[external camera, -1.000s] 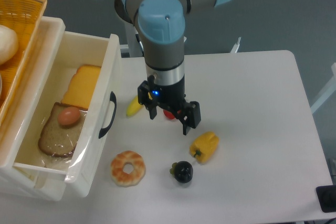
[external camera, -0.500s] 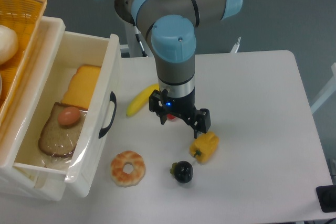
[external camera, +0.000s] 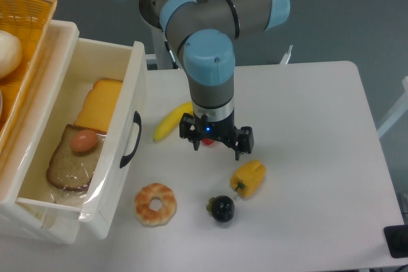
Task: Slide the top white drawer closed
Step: 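Raise the gripper and move it toward the open white drawer's front, then lower the gripper beside the drawer front near its black handle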
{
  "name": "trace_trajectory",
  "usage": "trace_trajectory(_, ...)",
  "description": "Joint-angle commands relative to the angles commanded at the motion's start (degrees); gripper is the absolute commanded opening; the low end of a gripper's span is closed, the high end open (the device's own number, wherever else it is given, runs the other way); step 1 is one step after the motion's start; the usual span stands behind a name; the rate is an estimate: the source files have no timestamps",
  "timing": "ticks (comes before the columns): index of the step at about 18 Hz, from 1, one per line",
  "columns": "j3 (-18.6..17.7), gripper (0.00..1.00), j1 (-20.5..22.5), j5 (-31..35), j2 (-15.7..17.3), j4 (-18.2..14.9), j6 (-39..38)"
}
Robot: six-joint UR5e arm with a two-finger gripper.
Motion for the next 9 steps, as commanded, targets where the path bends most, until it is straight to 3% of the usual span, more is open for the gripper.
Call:
trace_trajectory(6,-2.37,1.0,0.17,0.26,-0.26,-0.62,-1.4)
trace_trajectory(9,-2.37,1.0,-1.31,-1.4,-2.98,-0.62,-4.21)
